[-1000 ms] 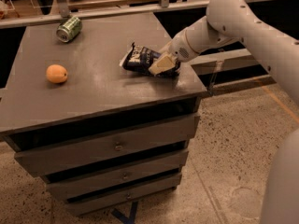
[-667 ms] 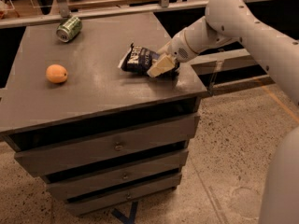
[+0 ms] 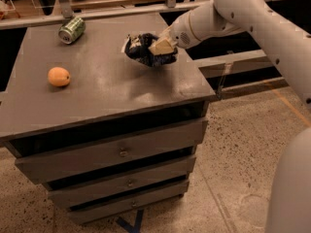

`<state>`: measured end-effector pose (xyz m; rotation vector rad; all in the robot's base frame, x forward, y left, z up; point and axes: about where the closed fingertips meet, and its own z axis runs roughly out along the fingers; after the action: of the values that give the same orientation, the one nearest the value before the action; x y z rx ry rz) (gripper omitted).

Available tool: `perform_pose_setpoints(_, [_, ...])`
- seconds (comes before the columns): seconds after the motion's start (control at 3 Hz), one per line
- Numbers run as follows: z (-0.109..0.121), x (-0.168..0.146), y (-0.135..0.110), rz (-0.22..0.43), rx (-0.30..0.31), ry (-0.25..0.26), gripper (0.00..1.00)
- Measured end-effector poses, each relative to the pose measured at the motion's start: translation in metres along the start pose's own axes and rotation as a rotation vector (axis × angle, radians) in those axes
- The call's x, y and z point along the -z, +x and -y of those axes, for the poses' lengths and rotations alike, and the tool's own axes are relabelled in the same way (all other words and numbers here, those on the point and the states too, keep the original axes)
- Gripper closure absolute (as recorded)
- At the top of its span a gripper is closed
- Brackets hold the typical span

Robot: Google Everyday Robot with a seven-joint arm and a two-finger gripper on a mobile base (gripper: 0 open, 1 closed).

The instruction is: Move blue chip bag near green can

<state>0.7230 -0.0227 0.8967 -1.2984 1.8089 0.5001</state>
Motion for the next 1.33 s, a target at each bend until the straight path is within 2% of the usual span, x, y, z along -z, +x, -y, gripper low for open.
perform_pose_setpoints(0.33, [0.017, -0.01, -0.02, 0.028, 0.001, 0.045, 1.0])
perform_pose_setpoints(0.67, [0.034, -0.037, -0.038, 0.028, 0.021, 0.088, 1.0])
perform_pose_setpoints(1.33, [0.069, -0.08, -0.103, 0.1, 0.051, 0.159, 1.0])
